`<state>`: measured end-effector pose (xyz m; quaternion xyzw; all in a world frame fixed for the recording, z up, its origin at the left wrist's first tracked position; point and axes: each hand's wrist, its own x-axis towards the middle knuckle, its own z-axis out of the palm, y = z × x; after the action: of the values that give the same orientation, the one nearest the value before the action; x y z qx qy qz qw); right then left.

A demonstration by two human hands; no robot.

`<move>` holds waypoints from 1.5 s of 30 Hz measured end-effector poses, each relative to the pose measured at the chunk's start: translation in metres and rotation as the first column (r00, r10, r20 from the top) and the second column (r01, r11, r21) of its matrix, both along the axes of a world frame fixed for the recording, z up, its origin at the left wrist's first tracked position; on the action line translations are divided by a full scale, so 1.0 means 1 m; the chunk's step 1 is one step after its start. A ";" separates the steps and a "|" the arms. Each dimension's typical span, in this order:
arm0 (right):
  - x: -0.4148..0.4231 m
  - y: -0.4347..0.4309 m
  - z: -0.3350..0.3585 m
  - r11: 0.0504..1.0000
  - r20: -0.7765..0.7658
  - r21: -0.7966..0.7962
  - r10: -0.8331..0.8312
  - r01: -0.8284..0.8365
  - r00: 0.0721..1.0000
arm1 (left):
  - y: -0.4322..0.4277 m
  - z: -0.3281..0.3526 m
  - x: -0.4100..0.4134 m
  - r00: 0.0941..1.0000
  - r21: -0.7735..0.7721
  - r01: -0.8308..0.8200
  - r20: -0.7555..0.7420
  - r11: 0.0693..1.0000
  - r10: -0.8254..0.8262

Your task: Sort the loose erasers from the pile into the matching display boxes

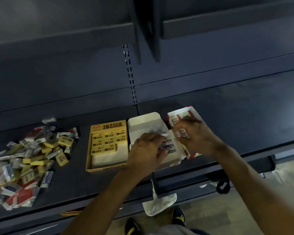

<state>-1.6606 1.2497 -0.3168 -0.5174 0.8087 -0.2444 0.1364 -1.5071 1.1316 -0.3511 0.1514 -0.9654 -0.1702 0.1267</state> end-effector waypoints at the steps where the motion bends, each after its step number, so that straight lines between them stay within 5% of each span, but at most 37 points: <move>1: -0.001 0.001 0.001 1.000 0.016 0.007 -0.009 0.009 1.000 | 0.003 0.000 -0.003 1.000 -0.003 -0.001 0.004 1.000 0.001; 12: -0.050 0.029 -0.007 0.983 -0.339 0.169 -0.006 0.068 0.941 | 0.031 -0.009 -0.020 0.996 0.028 0.063 -0.059 0.998 -0.061; 19: -0.053 0.032 -0.010 0.951 -0.429 0.296 0.053 0.085 0.902 | 0.039 -0.016 -0.026 0.996 0.002 0.086 0.013 0.996 -0.086; 32: -0.045 0.029 -0.013 0.929 -0.487 0.348 0.068 0.122 0.871 | 0.043 -0.012 -0.025 0.997 0.059 0.067 0.030 0.996 -0.069; 45: -0.022 0.024 -0.014 0.932 -0.483 0.263 -0.094 0.247 0.870 | 0.037 -0.009 -0.018 0.997 0.085 0.066 -0.034 0.994 -0.063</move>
<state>-1.6830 1.2738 -0.3305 -0.4573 0.8893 0.0078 -0.0014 -1.5255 1.1689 -0.3600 0.1226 -0.9595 -0.2180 0.1296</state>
